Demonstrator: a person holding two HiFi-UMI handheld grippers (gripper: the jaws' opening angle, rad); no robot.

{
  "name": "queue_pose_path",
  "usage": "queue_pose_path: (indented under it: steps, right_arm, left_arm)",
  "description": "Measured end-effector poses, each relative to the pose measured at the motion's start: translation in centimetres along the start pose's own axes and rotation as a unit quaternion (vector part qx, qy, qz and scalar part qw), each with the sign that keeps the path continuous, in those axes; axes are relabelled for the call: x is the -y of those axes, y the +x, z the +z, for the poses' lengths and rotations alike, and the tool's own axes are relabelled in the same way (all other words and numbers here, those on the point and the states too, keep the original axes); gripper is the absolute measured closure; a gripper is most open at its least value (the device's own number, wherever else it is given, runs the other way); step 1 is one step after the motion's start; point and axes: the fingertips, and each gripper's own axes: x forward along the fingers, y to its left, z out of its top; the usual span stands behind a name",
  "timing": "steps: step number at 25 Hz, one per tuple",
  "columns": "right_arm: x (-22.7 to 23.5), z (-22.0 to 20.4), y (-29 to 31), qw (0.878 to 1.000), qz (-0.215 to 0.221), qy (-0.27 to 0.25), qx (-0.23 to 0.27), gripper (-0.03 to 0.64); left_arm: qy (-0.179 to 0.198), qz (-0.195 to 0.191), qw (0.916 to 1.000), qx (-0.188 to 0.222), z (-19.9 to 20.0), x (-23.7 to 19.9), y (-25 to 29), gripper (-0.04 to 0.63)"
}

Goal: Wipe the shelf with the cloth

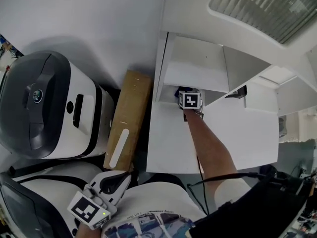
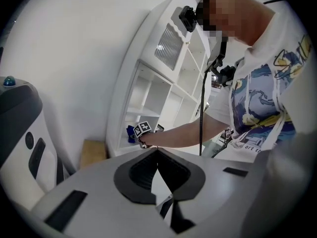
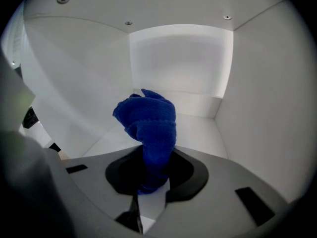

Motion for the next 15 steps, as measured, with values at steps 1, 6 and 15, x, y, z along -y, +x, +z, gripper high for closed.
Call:
queue_pose_path:
  steps: [1,6,15]
  right_arm:
    - [1.0,-0.2,-0.2,1.000,-0.010,0.000,-0.002,0.518]
    - [4.3,-1.3,-0.7,0.999,-0.042,0.003,-0.011,0.518]
    - [3.0,-0.8,-1.9,0.998,-0.045,0.021,0.031,0.517]
  left_arm:
    - [0.000,-0.003,1.0000,0.000,0.0,0.1,0.1,0.583]
    - [-0.005,-0.014,0.9998,-0.010,-0.3,0.6,0.4,0.583]
    - [0.012,-0.011,0.9998,-0.011,-0.8,0.2,0.0,0.583]
